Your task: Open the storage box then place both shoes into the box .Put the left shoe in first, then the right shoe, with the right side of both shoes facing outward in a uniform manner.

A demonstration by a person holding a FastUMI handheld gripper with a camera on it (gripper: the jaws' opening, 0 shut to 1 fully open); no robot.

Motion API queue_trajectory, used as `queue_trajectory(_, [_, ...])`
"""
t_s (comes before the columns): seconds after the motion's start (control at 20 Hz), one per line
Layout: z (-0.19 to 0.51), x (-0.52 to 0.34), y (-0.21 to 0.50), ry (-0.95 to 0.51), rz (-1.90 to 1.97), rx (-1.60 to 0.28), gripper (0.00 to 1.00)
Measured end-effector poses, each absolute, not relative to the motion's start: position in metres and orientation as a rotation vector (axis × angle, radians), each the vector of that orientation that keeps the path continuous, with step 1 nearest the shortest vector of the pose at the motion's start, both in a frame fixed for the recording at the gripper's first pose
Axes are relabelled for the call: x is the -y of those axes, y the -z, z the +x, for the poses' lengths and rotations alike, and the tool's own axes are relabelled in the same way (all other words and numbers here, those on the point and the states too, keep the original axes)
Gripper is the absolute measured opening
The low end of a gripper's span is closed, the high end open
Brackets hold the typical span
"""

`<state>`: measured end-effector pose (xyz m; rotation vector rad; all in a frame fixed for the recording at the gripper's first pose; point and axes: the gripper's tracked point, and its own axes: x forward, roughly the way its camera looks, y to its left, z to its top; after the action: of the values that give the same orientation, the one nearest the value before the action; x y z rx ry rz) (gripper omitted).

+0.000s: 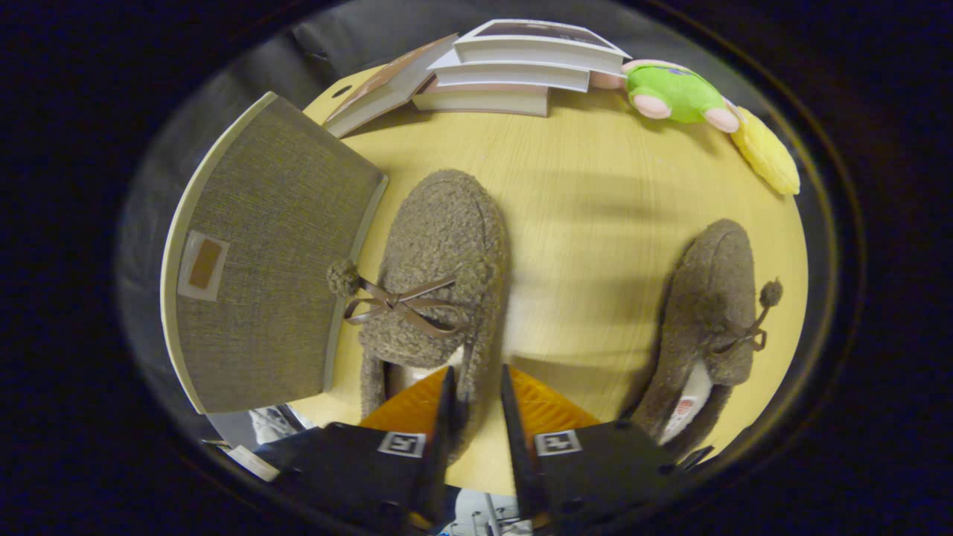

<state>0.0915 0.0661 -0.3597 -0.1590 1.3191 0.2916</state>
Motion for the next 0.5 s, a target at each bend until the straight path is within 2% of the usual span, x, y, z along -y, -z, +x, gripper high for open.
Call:
queue_trajectory(0.05, [0.0946, -0.0668, 0.3633, -0.279, -0.155, -1.312, 0.18])
queue_trajectory(0.15, [0.0951, -0.0670, 0.3626, -0.274, -0.166, -1.301, 0.18])
queue_trajectory(0.3, [0.0946, -0.0668, 0.3605, -0.275, -0.175, -1.290, 0.06])
queue_trajectory(0.5, [0.0943, -0.0667, 0.3598, -0.277, -0.179, -1.288, 0.06])
